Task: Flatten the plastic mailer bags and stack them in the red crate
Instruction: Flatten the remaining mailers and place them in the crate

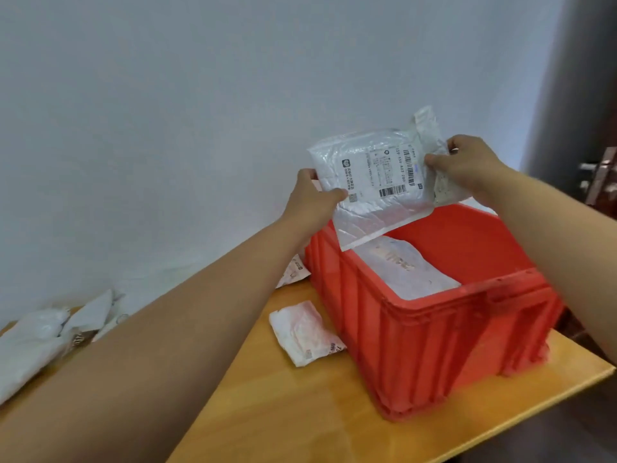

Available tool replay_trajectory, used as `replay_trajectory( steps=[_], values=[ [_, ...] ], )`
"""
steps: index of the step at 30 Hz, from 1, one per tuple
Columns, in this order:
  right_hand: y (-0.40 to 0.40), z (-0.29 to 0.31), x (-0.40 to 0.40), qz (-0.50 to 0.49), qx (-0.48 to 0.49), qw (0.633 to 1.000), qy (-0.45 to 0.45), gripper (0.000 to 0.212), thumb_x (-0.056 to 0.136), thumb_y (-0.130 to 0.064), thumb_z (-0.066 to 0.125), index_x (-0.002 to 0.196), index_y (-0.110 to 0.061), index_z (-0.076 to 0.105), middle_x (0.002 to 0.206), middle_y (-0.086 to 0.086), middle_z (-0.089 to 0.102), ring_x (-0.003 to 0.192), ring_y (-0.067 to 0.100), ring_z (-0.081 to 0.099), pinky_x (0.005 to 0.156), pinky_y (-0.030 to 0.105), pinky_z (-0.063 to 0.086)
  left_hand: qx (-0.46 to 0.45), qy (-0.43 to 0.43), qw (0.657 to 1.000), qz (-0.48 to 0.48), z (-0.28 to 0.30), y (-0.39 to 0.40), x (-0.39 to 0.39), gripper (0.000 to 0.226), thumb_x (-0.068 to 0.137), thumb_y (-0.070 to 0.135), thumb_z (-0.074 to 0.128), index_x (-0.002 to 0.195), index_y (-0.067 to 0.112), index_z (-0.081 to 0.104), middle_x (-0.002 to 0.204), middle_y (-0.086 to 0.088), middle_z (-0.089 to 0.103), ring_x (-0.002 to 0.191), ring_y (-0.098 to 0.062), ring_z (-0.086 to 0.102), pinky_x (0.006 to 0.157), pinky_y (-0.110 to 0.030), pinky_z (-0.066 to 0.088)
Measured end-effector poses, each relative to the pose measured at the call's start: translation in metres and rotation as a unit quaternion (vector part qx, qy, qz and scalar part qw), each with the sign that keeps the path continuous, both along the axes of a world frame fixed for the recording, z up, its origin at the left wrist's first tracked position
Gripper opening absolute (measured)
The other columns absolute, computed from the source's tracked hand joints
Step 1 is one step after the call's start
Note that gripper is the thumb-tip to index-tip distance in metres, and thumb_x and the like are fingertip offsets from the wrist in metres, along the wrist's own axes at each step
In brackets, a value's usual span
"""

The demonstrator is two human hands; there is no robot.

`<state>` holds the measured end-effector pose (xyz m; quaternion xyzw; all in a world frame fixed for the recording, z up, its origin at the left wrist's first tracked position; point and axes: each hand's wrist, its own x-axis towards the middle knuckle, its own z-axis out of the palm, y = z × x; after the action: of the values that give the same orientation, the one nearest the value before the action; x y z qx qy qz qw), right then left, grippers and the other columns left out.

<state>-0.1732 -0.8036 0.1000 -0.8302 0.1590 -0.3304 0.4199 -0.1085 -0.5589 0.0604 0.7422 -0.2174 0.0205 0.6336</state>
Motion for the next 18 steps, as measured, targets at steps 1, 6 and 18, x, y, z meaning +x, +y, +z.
replay_trajectory(
  steps=[1, 6, 18],
  values=[
    [-0.015, -0.003, -0.001, -0.02, -0.028, 0.999, 0.017, 0.015, 0.092, -0.019, 0.066, 0.1, -0.008, 0.06, 0.09, 0.008, 0.059, 0.082, 0.025, 0.056, 0.068, 0.031, 0.047, 0.025, -0.007, 1.0, -0.01, -0.003, -0.016, 0.001, 0.044, 0.08, 0.028, 0.072, 0.118, 0.021, 0.05, 0.114, -0.003, 0.065, 0.102, -0.025, 0.066, 0.092, -0.045, 0.054],
    [-0.067, -0.034, 0.005, -0.089, -0.099, 0.985, 0.107, 0.019, 0.094, -0.016, 0.059, 0.079, -0.01, 0.049, 0.078, 0.007, 0.05, 0.077, 0.026, 0.046, 0.054, 0.03, 0.033, 0.092, 0.019, 0.993, -0.067, -0.022, -0.067, 0.005, 0.015, 0.083, 0.006, 0.073, 0.097, 0.009, 0.068, 0.102, -0.013, 0.073, 0.086, -0.025, 0.072, 0.078, -0.043, 0.061],
    [-0.1, -0.075, 0.042, 0.054, -0.035, 0.926, 0.373, 0.096, 0.085, 0.001, 0.067, 0.154, -0.035, 0.012, 0.142, 0.008, 0.043, 0.115, 0.039, 0.057, 0.086, 0.055, 0.056, 0.368, 0.01, 0.929, -0.042, -0.034, -0.111, 0.037, 0.064, 0.084, -0.002, 0.066, 0.137, 0.005, 0.031, 0.114, -0.02, 0.057, 0.088, -0.032, 0.066, 0.071, -0.041, 0.061]
  ],
)
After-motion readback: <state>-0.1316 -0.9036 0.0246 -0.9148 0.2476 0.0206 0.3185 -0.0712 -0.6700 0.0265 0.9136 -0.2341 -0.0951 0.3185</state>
